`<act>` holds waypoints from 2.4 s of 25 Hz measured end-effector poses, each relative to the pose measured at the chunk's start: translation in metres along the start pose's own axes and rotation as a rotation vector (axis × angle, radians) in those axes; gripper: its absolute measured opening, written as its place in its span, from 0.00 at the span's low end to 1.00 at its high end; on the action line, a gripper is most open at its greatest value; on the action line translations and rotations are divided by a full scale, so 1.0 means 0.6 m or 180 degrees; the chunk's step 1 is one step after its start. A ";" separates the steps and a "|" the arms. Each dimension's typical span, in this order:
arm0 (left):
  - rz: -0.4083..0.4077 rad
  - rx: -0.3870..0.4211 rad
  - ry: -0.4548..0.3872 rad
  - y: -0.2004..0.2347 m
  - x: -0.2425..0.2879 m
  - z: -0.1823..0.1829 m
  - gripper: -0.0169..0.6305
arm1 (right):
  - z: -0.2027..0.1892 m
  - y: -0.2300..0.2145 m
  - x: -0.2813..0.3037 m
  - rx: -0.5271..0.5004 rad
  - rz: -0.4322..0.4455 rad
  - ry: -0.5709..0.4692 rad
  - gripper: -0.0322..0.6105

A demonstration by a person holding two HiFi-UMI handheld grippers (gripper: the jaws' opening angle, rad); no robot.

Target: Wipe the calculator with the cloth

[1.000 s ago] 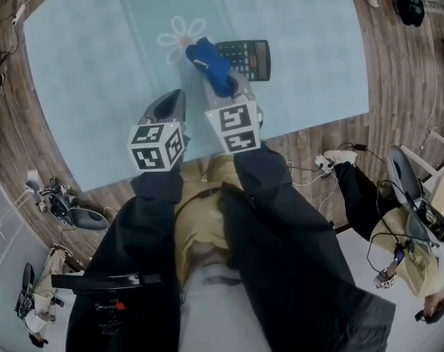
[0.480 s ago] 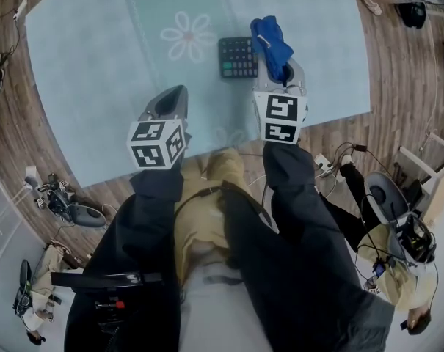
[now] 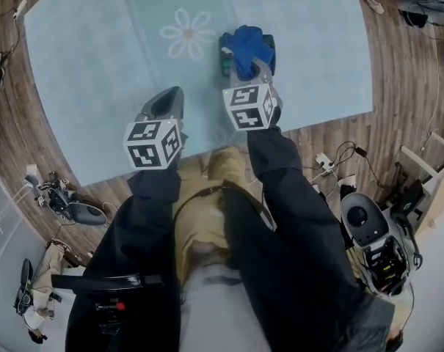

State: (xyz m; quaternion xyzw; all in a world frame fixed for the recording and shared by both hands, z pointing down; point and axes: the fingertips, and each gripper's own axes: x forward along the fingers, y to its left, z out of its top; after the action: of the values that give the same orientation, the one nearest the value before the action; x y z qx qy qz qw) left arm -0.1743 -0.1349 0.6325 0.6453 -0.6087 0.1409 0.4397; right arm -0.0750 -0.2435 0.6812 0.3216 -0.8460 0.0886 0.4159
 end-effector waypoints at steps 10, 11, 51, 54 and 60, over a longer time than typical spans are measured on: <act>0.0037 -0.0029 -0.0006 0.006 0.001 -0.002 0.03 | 0.005 0.073 0.018 0.0086 0.0438 0.0029 0.15; 0.0038 -0.0030 -0.0005 0.007 0.000 -0.003 0.03 | 0.008 0.079 0.018 0.0087 0.0480 0.0014 0.15; -0.0757 0.0864 -0.1238 -0.293 -0.132 0.266 0.03 | 0.208 -0.111 -0.430 0.1235 -0.0353 -0.1825 0.15; -0.0824 0.0953 -0.1348 -0.312 -0.144 0.299 0.03 | 0.241 -0.128 -0.451 0.1281 -0.0393 -0.2001 0.15; -0.0896 0.1085 -0.1620 -0.361 -0.167 0.363 0.03 | 0.291 -0.170 -0.505 0.1185 -0.0453 -0.2296 0.15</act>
State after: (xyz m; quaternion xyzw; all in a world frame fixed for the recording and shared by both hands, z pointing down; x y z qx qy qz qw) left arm -0.0765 -0.2574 0.3502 0.8017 -0.5715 0.0130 0.1745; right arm 0.0108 -0.2532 0.3274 0.4594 -0.8828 0.0927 0.0325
